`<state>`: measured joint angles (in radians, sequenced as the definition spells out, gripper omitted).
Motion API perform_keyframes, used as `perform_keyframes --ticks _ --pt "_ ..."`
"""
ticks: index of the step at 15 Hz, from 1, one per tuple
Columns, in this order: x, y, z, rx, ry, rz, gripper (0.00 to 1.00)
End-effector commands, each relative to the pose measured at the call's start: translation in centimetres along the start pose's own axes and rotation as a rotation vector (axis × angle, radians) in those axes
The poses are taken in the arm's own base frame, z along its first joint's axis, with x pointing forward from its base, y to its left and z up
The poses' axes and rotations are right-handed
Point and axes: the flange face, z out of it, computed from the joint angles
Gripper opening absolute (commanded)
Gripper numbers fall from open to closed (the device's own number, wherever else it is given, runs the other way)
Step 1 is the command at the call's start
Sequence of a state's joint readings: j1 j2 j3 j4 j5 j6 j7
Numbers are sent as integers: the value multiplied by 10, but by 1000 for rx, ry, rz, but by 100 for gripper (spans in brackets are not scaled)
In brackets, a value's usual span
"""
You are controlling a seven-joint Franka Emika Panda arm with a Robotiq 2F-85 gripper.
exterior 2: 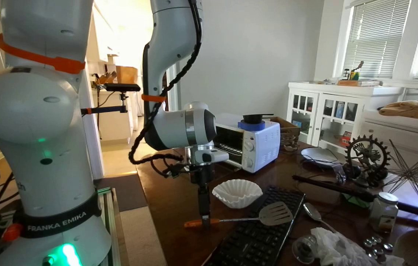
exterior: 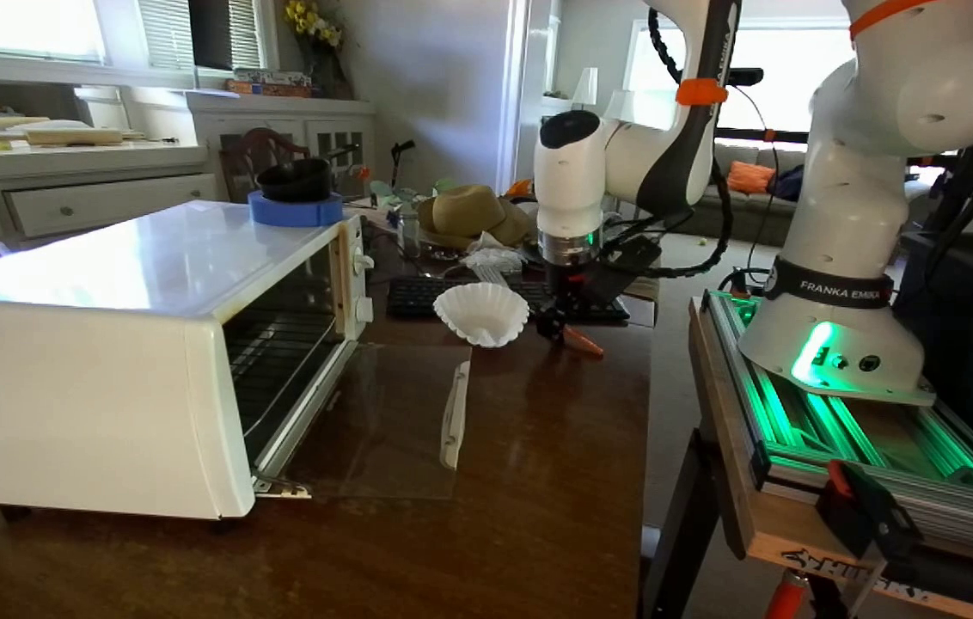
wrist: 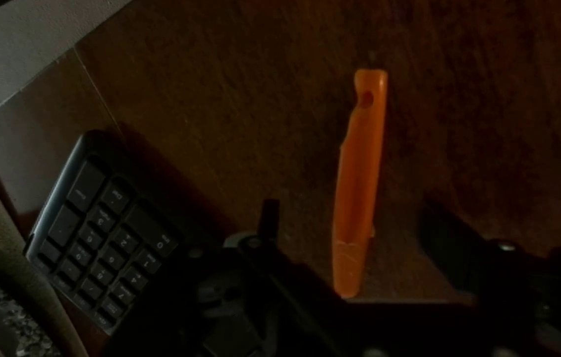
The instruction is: Move the spatula to the right
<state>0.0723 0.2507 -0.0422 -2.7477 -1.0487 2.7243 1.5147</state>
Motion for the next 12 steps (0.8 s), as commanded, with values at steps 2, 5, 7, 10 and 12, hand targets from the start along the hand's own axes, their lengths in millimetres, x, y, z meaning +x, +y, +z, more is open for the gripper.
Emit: perform_keyframes --ticks 2,5,7,10,12 --pt "20 11 -22 123 8 -55 100" --pt "35 6 -15 235 -50 -120 100" --pt "37 4 -16 291 -76 -185 100" --pt "42 4 -22 337 -122 -275 100" --pt "46 8 -31 354 -175 -291 100"
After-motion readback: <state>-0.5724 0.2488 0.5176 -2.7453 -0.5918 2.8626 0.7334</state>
